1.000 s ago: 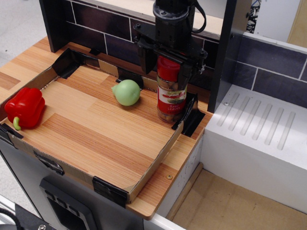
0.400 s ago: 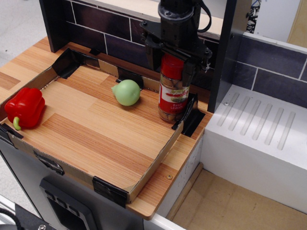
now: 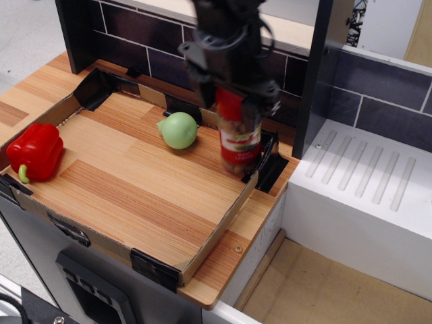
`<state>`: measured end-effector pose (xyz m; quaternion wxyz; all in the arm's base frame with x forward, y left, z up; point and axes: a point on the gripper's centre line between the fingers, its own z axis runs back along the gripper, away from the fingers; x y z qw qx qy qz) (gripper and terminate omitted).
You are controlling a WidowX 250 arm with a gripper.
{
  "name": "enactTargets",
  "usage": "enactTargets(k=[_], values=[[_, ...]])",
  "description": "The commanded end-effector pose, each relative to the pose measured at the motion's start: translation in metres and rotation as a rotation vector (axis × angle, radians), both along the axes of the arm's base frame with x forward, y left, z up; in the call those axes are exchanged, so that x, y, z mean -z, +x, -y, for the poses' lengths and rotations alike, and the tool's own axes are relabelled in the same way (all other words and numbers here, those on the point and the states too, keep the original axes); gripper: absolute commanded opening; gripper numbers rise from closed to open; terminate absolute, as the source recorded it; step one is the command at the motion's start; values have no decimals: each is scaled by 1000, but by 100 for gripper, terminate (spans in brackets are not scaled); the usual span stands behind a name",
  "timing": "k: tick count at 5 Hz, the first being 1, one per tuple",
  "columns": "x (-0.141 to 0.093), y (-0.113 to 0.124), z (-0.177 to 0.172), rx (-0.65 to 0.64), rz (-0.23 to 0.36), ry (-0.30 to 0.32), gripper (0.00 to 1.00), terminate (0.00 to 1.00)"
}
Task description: Topple basil bottle
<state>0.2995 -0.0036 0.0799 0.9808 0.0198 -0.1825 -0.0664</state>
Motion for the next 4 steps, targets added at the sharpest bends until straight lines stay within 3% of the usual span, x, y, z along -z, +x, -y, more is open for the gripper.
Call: enactTargets(k=[1, 3, 4], values=[[12, -38, -2, 62, 19, 6, 0, 0], [44, -66, -11, 77, -7, 48, 0, 0], [54, -79, -11, 89, -93, 2, 0, 0]])
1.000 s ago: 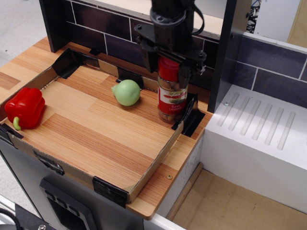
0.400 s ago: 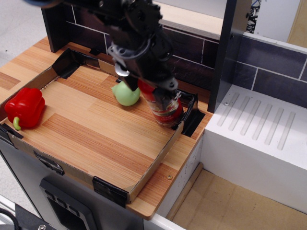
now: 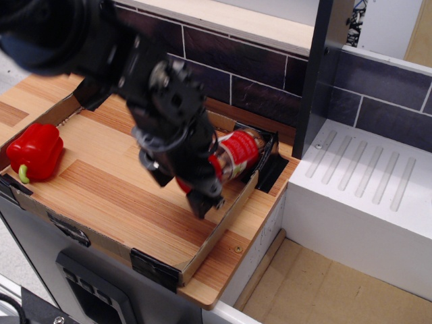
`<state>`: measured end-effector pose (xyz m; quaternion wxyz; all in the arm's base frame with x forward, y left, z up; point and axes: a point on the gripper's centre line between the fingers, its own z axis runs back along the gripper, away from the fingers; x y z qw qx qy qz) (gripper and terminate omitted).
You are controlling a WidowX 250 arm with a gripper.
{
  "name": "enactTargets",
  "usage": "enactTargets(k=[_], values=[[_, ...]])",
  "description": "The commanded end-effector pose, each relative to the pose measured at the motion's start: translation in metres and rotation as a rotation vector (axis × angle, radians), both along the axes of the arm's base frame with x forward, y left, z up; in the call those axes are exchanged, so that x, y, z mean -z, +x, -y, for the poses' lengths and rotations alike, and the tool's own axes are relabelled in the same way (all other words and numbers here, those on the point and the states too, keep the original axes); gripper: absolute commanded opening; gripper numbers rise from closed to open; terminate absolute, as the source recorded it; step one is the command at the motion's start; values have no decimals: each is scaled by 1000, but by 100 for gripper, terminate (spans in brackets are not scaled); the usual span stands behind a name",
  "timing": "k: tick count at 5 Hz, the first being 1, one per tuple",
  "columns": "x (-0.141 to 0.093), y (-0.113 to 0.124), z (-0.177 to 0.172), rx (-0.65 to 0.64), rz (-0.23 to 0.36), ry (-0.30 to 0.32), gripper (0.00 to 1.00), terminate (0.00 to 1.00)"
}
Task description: Topple basil bottle
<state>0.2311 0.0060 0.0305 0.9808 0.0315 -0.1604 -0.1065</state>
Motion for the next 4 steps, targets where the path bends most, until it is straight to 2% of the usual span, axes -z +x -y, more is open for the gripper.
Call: enactTargets(k=[1, 2, 3, 4], values=[[8, -13, -2, 11, -47, -45, 0, 0], [13, -15, -1, -51, -67, -55, 100, 0], [3, -16, 0, -61, -129, -67, 100, 0], [-18, -16, -3, -92, -127, -110, 100, 0]])
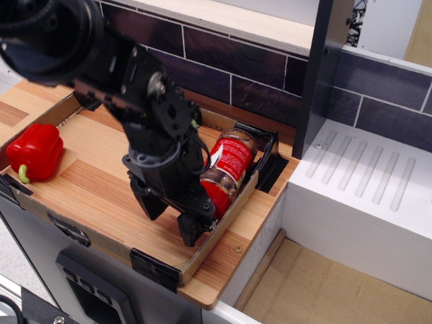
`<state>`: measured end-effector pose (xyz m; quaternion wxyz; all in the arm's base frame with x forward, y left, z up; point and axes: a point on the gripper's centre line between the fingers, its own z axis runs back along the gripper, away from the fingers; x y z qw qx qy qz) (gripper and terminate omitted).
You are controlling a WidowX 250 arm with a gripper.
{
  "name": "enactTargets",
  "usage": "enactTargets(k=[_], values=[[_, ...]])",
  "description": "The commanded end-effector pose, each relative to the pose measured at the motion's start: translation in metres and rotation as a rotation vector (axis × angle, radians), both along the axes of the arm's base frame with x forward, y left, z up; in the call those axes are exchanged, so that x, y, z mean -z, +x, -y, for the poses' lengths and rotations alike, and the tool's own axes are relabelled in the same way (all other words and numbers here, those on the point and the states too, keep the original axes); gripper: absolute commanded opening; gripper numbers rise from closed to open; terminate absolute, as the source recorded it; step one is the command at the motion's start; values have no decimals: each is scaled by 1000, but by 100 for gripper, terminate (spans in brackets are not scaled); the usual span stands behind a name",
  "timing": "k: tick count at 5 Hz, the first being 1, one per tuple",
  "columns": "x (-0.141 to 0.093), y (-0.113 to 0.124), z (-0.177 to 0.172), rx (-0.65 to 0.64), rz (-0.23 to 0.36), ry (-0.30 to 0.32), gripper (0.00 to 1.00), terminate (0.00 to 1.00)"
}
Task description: Topple basil bottle
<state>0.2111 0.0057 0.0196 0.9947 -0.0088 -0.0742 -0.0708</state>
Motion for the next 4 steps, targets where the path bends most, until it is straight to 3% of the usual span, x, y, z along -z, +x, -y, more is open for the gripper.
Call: enactTargets(k=[1, 2, 3, 4], values=[[-61, 9, -3, -87, 76, -72, 100, 0], [-80, 22, -3, -205, 106, -18, 100, 0], [-80, 22, -3, -205, 106, -18, 100, 0], [-80, 22, -3, -205, 106, -18, 100, 100]])
